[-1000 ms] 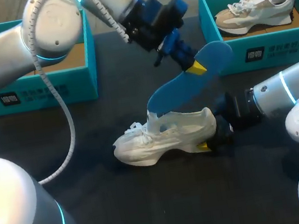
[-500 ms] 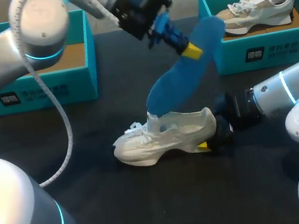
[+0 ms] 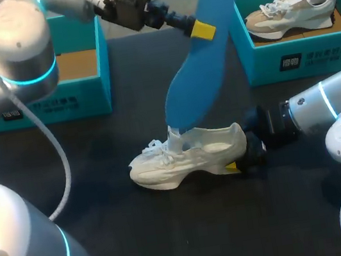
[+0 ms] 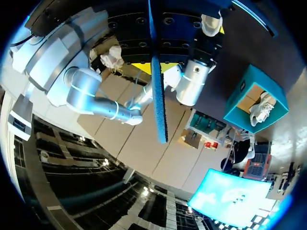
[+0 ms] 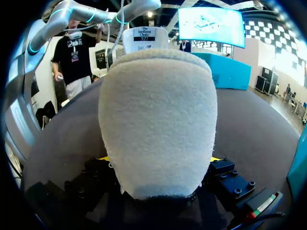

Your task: Take the shoe out of the shoebox, open the shoe tongue, remove and reinsert the insole, then place the shoe into the shoebox

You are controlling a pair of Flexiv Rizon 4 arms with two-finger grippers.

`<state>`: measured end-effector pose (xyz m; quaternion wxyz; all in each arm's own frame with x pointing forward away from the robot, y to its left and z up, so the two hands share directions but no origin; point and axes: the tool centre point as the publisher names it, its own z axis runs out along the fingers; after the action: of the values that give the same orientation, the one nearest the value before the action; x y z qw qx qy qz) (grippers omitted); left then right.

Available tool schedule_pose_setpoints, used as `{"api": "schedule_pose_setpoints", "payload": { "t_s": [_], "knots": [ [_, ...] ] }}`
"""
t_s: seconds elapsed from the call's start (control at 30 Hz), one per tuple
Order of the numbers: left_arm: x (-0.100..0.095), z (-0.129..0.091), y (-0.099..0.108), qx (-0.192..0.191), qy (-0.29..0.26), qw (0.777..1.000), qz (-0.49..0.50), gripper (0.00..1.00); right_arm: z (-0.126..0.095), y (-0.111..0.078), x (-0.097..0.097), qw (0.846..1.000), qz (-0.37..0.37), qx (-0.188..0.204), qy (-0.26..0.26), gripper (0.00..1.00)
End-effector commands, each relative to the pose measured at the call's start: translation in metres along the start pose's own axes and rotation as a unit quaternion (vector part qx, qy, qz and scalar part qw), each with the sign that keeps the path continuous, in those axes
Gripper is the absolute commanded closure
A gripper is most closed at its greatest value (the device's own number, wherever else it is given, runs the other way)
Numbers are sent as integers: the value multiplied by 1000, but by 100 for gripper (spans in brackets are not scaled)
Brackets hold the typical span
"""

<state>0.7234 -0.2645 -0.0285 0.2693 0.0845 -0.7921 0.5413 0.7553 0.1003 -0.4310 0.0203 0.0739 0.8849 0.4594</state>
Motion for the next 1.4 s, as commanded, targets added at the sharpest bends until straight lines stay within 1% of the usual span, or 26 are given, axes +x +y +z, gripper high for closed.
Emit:
{"api": "schedule_pose_setpoints", "payload": {
  "t_s": [0.03, 0.17, 0.2, 0.27, 0.73, 0.77, 0.87, 1.1, 1.27, 1.4],
  "knots": [
    [10, 2, 5, 83, -52, 995, -21, 100, 4, -4, 0, 1000, 0, 1, -1, 100],
    [18, 1, -5, 119, -64, 991, -17, 100, 4, -4, 0, 1000, 0, 1, -1, 100],
    [20, 0, -7, 130, -60, 990, -17, 100, 4, -4, 0, 1000, 0, 1, -1, 100],
    [23, -2, -10, 140, -57, 988, -16, 100, 4, -4, 0, 1000, 0, 1, -1, 100],
    [23, -2, -10, 140, -57, 988, -16, 100, 4, -4, 0, 1000, 0, 1, -1, 100],
    [29, 0, -8, 141, -42, 988, -35, 100, 4, -4, 0, 1000, 0, 1, -1, 100],
    [42, 1, -9, 153, -20, 986, -58, 100, 4, -4, 0, 1000, 0, 1, -1, 100],
    [69, -4, -17, 162, -8, 985, -56, 100, 4, -4, 0, 1000, 0, 1, -1, 100],
    [88, -7, -24, 195, 4, 975, -102, 100, 4, -4, 0, 1000, 0, 1, -1, 100],
    [100, -9, -31, 211, 3, 970, -124, 100, 4, -4, 0, 1000, 0, 1, -1, 100]
  ]
}}
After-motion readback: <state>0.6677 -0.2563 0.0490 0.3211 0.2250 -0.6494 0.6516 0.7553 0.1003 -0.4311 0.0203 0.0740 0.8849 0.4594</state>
